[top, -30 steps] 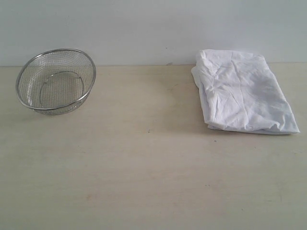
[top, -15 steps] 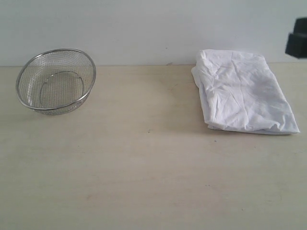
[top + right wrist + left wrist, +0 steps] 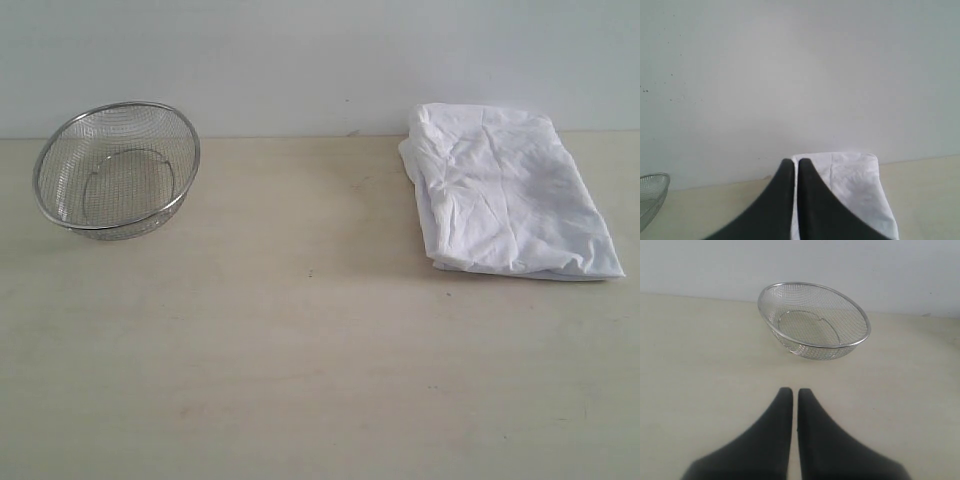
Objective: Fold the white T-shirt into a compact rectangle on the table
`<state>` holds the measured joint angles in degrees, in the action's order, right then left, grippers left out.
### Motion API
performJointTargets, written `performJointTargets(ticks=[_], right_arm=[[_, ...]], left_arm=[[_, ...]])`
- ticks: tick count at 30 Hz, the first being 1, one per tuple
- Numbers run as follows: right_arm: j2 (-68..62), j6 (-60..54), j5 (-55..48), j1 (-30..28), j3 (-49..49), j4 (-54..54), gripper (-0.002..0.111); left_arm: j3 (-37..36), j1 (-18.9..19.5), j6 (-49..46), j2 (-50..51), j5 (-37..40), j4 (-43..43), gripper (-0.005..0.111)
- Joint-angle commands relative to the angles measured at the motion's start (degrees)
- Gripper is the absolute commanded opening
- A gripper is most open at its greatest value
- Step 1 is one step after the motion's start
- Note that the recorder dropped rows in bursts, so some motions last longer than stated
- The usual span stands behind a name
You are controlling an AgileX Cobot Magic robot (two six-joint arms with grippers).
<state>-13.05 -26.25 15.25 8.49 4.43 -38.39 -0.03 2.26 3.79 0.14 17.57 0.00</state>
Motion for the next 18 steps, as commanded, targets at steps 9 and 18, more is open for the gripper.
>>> performJointTargets(ticks=[9, 18], right_arm=[[6.5, -1.0, -1.1, 0.0, -4.4, 0.0, 0.000], [7.2, -1.6, 1.1, 0.0, -4.4, 0.0, 0.000]], left_arm=[[0.0, -0.2, 0.5, 0.0, -0.2, -0.4, 0.004], [0.0, -0.2, 0.5, 0.0, -0.1, -0.4, 0.004]])
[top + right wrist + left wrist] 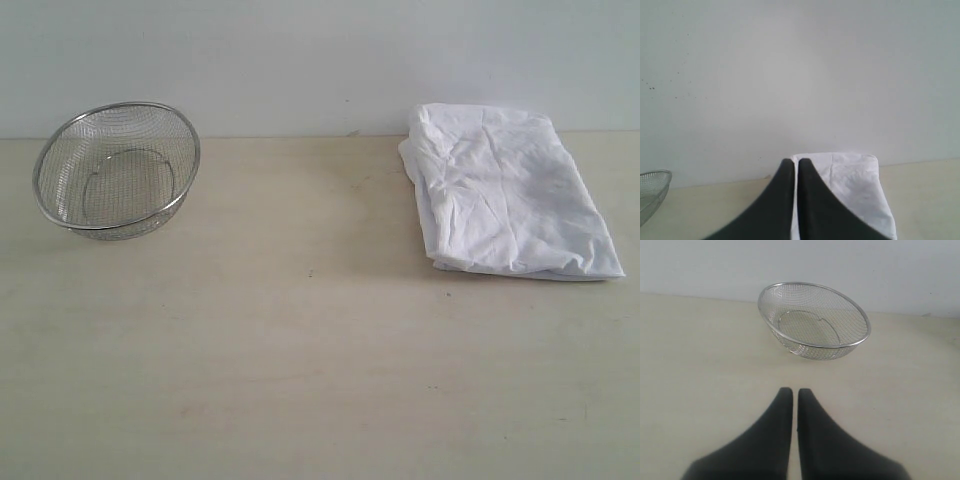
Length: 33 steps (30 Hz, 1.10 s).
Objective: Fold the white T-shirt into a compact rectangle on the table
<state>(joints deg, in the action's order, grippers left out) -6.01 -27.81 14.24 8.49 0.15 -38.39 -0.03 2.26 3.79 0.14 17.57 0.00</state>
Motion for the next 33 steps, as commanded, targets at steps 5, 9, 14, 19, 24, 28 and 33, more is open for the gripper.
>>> performJointTargets(ticks=[5, 9, 14, 19, 24, 28, 33], right_arm=[[0.1, 1.1, 2.1, 0.0, -0.1, 0.0, 0.000], [0.1, 3.9, 1.5, 0.0, -0.1, 0.0, 0.000], [0.1, 5.1, 0.6, 0.0, -0.1, 0.0, 0.000], [0.1, 8.3, -0.1, 0.0, -0.1, 6.3, 0.000], [0.1, 32.6, -8.1, 0.0, -0.1, 38.0, 0.000], [0.1, 39.7, -19.6, 0.0, -0.1, 45.1, 0.000], [0.1, 40.0, -31.3, 0.0, -0.1, 45.1, 0.000]], left_arm=[[0.0, -0.2, 0.5, 0.0, -0.1, -0.4, 0.004], [0.0, -0.2, 0.5, 0.0, -0.2, -0.4, 0.004], [0.0, -0.2, 0.5, 0.0, -0.2, -0.4, 0.004], [0.0, -0.2, 0.5, 0.0, -0.2, -0.4, 0.004], [0.0, -0.2, 0.5, 0.0, -0.1, -0.4, 0.004], [0.0, -0.2, 0.5, 0.0, -0.1, -0.4, 0.004], [0.0, -0.2, 0.5, 0.0, -0.1, -0.4, 0.004]])
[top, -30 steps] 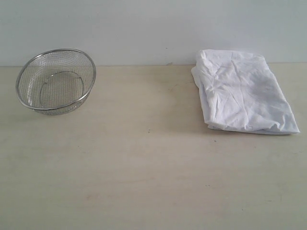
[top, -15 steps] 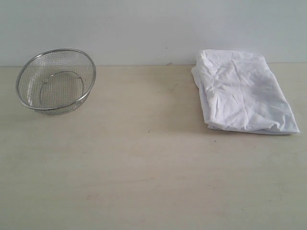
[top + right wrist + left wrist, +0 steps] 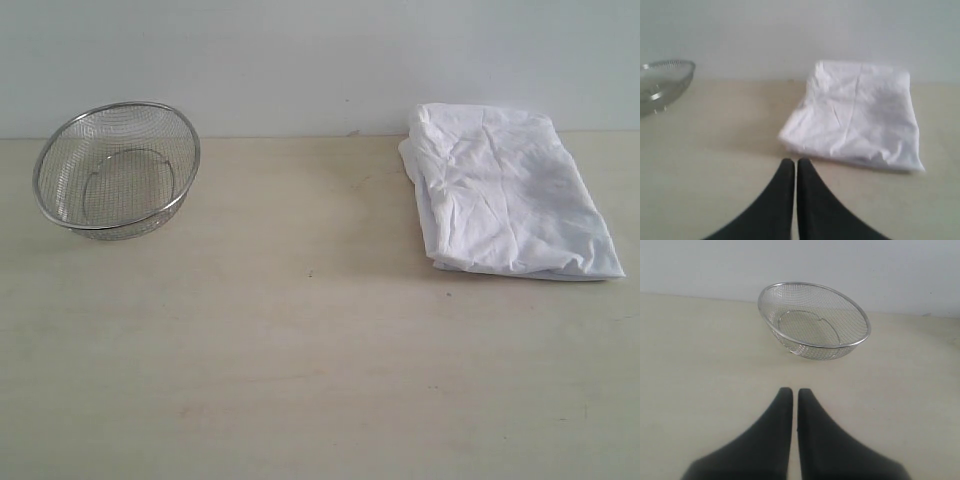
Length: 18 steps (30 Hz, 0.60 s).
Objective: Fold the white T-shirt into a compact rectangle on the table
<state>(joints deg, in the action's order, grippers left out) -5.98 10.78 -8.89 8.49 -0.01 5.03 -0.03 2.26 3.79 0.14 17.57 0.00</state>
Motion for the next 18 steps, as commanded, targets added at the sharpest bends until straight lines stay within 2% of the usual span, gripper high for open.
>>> performJointTargets(ticks=[1, 7, 12, 18], right_arm=[[0.1, 1.2, -8.1, 0.0, 0.0, 1.6, 0.000], [0.1, 1.2, -7.9, 0.0, 0.0, 2.2, 0.000], [0.1, 1.3, -8.3, -5.3, 0.0, 2.2, 0.000], [0.1, 1.3, -8.2, -5.7, 0.0, 2.2, 0.000]], left_arm=[[0.0, -0.2, 0.5, 0.0, -0.1, -0.4, 0.004], [0.0, -0.2, 0.5, 0.0, -0.1, -0.4, 0.004], [0.0, -0.2, 0.5, 0.0, -0.1, -0.4, 0.004], [0.0, -0.2, 0.5, 0.0, -0.1, -0.4, 0.004]])
